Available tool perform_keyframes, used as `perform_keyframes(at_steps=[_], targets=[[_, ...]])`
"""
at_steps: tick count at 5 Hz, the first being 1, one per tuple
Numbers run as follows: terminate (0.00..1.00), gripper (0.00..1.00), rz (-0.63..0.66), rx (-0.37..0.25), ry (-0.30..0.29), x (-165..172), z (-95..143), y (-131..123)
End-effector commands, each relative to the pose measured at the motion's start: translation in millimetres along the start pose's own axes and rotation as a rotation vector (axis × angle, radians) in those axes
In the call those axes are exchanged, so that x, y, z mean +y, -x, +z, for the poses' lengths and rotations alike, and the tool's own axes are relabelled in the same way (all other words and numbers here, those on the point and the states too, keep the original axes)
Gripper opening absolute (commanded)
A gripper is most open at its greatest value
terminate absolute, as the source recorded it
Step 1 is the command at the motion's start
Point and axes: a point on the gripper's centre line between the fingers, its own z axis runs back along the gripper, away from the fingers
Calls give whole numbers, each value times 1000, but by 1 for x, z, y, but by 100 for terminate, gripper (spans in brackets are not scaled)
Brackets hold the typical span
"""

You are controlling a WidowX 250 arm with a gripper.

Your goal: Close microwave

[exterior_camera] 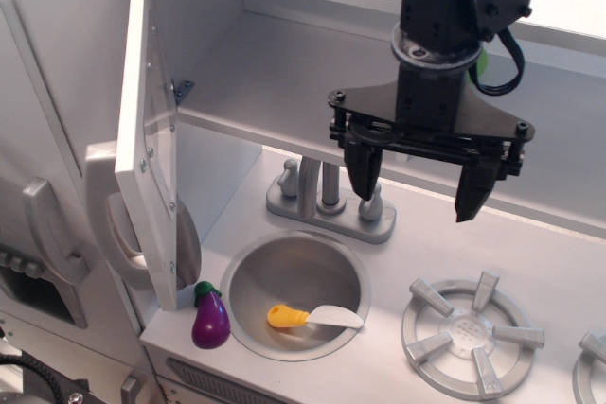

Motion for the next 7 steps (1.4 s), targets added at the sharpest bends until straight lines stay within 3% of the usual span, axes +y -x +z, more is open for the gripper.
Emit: perform_keyframes(at_steps=[1, 2, 3, 4, 5, 6, 7], targets=[[0, 100, 0, 0, 0, 0, 0, 0], [0, 100, 13, -37, 80, 13, 51, -2], [0, 100, 40, -50, 118, 33, 95, -7], [0, 100, 86, -99, 117, 72, 134, -25], [0, 100, 121, -92, 58, 108, 139, -27], [0, 100, 135, -64, 51, 138, 129, -25], [0, 100, 152, -32, 82, 164, 104, -18]])
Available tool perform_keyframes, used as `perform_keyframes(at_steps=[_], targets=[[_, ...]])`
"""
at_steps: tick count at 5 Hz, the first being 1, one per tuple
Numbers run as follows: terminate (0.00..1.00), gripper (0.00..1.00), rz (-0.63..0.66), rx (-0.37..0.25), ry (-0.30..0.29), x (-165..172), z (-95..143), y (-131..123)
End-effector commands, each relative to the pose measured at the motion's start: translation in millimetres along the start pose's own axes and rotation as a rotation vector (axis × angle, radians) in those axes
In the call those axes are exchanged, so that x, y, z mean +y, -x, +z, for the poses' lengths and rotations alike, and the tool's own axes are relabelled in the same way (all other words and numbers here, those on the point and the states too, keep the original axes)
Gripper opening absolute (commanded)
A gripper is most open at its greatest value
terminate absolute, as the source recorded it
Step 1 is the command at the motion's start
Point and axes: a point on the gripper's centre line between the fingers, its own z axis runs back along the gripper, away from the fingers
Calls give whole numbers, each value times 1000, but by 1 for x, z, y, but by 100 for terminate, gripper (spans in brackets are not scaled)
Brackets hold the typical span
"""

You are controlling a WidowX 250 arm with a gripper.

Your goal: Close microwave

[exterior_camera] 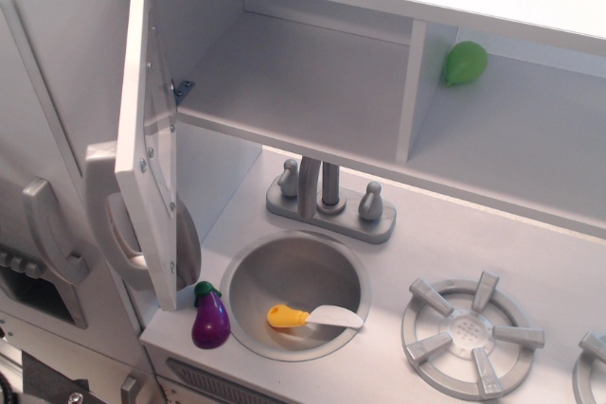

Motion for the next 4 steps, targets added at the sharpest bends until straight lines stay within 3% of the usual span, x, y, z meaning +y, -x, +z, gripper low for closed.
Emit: perform_keyframes(at_steps=[1, 4], targets=[[0, 100, 26, -13, 0, 45, -38, 10], [0, 100, 78, 59, 6, 31, -77, 18]])
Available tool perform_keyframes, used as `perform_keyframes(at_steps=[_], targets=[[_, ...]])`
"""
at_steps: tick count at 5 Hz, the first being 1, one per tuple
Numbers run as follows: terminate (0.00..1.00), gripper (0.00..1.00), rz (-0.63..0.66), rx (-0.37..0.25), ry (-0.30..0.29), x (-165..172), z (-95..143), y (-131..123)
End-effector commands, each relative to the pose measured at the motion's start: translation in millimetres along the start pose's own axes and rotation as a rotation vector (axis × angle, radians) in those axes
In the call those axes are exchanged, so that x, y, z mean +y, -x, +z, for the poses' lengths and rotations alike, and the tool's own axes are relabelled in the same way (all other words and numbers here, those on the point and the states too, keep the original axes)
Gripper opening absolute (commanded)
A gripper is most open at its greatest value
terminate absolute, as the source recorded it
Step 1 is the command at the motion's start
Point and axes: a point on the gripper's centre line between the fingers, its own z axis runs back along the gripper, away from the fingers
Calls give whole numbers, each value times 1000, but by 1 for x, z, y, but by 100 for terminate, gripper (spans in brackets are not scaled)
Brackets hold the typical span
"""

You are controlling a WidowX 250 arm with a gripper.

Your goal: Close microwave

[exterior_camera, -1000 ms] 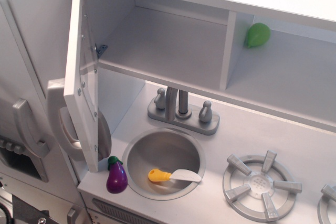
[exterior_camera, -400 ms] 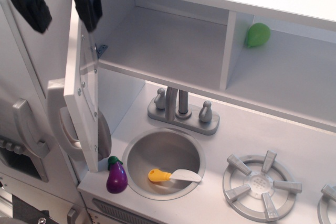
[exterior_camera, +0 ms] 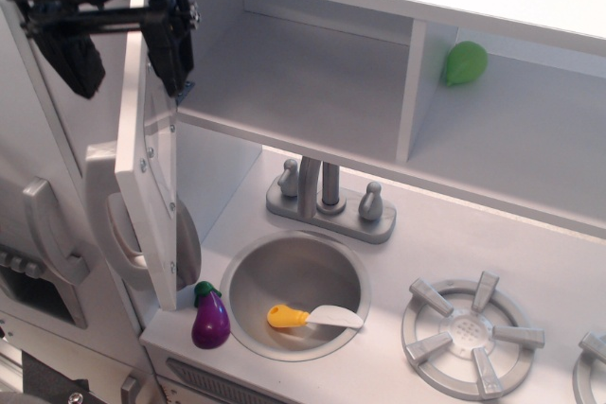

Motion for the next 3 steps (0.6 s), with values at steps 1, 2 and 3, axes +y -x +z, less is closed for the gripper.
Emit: perform_keyframes(at_steps=[1, 2, 3], targets=[[0, 100, 16, 4, -18, -31, -27, 12], [0, 100, 25, -3, 3, -52, -32, 12], [0, 100, 36, -8, 39, -75, -27, 7]])
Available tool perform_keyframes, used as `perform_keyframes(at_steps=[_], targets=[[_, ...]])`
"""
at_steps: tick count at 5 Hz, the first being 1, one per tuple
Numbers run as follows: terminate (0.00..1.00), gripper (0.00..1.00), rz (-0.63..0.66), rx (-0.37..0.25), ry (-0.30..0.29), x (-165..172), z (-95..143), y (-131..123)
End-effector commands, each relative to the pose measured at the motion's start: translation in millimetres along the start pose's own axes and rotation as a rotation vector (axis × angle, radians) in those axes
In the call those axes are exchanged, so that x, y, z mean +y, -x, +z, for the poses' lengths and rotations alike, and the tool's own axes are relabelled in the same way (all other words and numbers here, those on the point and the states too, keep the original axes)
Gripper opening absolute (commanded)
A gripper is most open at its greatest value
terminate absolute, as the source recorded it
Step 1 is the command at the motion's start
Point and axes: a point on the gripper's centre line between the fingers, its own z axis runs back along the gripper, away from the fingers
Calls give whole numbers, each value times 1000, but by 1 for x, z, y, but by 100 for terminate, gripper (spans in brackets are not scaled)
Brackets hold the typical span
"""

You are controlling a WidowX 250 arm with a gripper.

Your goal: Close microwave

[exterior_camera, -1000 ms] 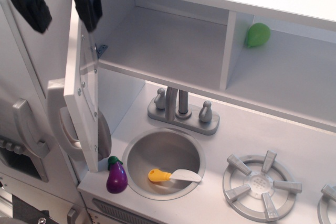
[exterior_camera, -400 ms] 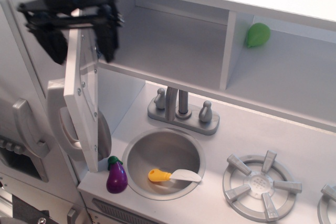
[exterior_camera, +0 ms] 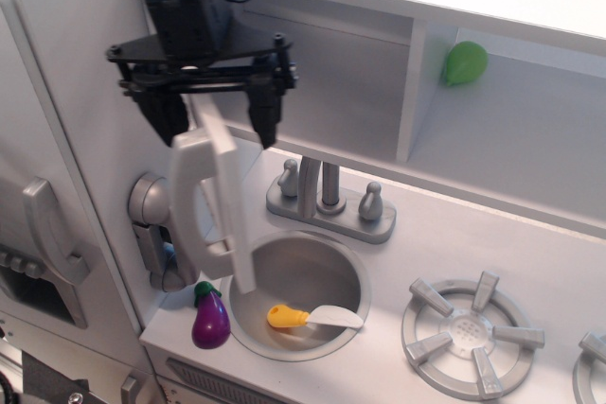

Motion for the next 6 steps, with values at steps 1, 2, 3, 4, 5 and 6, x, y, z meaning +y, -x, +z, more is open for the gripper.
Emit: perform_keyframes(at_steps=[1, 2, 3, 4, 5, 6], targets=[[0, 100, 37, -52, 119, -48, 36, -9], [0, 100, 49, -50, 188, -68, 69, -6], [0, 100, -6, -13, 189, -73, 85, 12], [0, 100, -114, 11, 45, -42, 72, 31], [0, 100, -161, 55, -88, -5, 56, 25], [0, 100, -190, 66, -114, 27, 40, 9]])
